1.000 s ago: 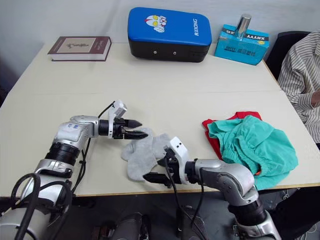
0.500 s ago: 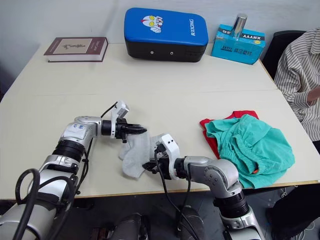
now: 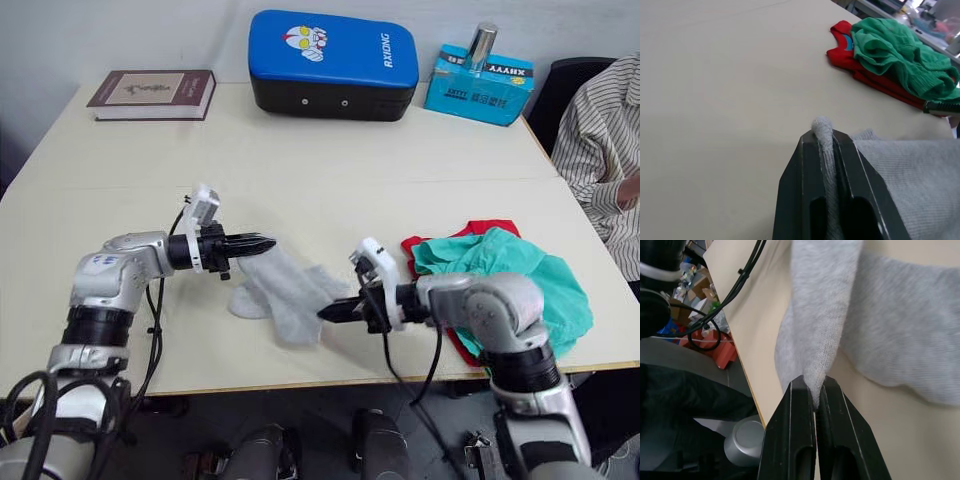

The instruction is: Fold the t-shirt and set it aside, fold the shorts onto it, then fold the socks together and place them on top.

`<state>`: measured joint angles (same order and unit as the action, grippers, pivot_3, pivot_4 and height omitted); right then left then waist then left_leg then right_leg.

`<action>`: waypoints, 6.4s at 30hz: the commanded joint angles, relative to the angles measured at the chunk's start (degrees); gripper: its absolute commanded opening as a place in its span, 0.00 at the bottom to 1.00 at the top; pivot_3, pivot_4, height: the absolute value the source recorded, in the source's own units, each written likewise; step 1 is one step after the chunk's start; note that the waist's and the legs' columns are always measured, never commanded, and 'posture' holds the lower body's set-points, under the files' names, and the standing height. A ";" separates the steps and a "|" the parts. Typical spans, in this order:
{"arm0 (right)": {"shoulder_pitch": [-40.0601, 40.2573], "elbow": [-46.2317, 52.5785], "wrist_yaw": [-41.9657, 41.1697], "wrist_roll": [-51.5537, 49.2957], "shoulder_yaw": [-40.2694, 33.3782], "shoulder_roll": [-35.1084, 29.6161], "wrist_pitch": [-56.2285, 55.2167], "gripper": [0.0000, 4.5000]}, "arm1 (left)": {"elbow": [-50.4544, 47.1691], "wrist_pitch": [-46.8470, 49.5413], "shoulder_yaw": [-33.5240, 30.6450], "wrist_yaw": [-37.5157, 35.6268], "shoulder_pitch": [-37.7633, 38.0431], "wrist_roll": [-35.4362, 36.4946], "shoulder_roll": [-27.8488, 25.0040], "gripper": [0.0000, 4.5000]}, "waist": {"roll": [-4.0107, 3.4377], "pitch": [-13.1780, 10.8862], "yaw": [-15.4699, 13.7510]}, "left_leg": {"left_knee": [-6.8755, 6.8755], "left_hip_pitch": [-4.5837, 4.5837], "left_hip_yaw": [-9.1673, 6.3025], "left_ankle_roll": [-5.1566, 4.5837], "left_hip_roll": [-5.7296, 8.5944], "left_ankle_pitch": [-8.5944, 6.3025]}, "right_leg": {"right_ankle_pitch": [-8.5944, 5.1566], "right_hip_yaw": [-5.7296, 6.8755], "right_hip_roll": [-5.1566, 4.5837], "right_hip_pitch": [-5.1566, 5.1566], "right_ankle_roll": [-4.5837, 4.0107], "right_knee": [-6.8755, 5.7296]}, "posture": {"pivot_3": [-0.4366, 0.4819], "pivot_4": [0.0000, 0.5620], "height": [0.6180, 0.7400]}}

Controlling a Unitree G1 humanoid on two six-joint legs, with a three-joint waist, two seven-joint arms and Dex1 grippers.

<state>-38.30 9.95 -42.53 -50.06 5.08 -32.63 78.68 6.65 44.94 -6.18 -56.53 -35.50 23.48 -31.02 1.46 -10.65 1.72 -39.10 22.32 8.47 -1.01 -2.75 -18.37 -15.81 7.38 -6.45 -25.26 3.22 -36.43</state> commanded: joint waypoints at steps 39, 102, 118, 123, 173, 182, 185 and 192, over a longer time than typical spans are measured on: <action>-27.07 -42.54 -31.56 27.75 17.93 2.84 -13.62 0.00 | -29.87 -13.75 -2.91 31.78 32.79 2.51 14.56 0.01 | -0.01 0.00 -0.17 | 0.01 0.05 0.00 0.02 0.01 0.02 | 0.00 0.02 -0.13 -0.07 -0.02 -0.02 | 0.48 0.27 1.00; 16.97 -12.71 -6.71 36.75 6.49 14.63 -62.75 0.00 | -1.37 -34.07 10.74 4.74 12.31 -11.40 -2.35 0.02 | -0.10 -0.05 -0.14 | 0.09 -0.04 0.17 0.11 0.00 0.07 | 0.00 0.17 0.06 -0.12 0.00 -0.04 | 0.48 0.27 1.00; 16.78 -7.65 1.58 32.53 0.31 16.78 -58.58 0.00 | -5.30 -39.07 6.02 2.69 19.51 -6.75 -2.59 0.02 | -0.10 -0.05 -0.06 | 0.09 -0.14 0.13 0.10 -0.01 0.07 | -0.03 -0.11 -0.09 -0.07 -0.06 -0.04 | 0.48 0.27 1.00; 14.02 -7.39 3.13 34.27 3.20 19.43 -57.78 0.00 | -8.47 -34.44 6.07 3.30 15.84 -3.66 -0.80 0.02 | -0.11 -0.06 -0.11 | 0.07 -0.10 0.13 0.10 -0.01 0.07 | -0.04 -0.09 -0.08 -0.10 -0.08 -0.10 | 0.48 0.27 1.00; 12.37 -20.67 -2.37 45.81 11.62 18.65 -70.22 0.00 | -3.81 47.53 -13.97 26.95 3.21 23.52 2.28 0.84 | 0.00 0.05 -0.14 | 0.06 -0.39 -0.07 0.25 0.05 0.13 | -0.08 -0.12 -0.05 0.27 -0.11 -0.24 | 0.48 0.27 1.00; 13.21 -20.16 -1.41 45.89 11.28 18.92 -69.54 0.00 | -5.20 45.60 -16.56 27.41 0.44 23.81 5.42 0.24 | 0.01 0.05 -0.19 | 0.06 -0.39 -0.06 0.28 0.04 0.13 | -0.08 -0.12 -0.05 0.26 -0.11 -0.23 | 0.48 0.27 1.00; 13.65 -19.78 -1.12 46.02 11.31 18.84 -69.28 0.00 | -7.08 45.01 -16.45 26.08 -1.46 25.56 6.53 0.03 | 0.01 0.06 -0.16 | 0.06 -0.38 -0.06 0.28 0.04 0.13 | -0.08 -0.12 -0.06 0.26 -0.11 -0.23 | 0.48 0.27 1.00; 15.07 -17.37 -0.13 46.27 11.06 17.94 -67.55 0.00 | -8.86 38.42 -6.62 23.27 -5.85 24.14 9.49 0.00 | 0.01 0.06 -0.17 | 0.06 -0.38 -0.05 0.29 0.05 0.12 | -0.08 -0.13 -0.04 0.26 -0.11 -0.22 | 0.48 0.27 1.00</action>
<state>-24.75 -7.68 -42.80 -4.55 15.62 -13.84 9.39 -0.76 86.81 -15.18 -31.31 -40.19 47.77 -22.02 1.47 -10.60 1.55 -39.03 21.94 8.42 -0.71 -2.70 -18.24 -15.89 7.25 -6.49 -25.01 3.11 -36.65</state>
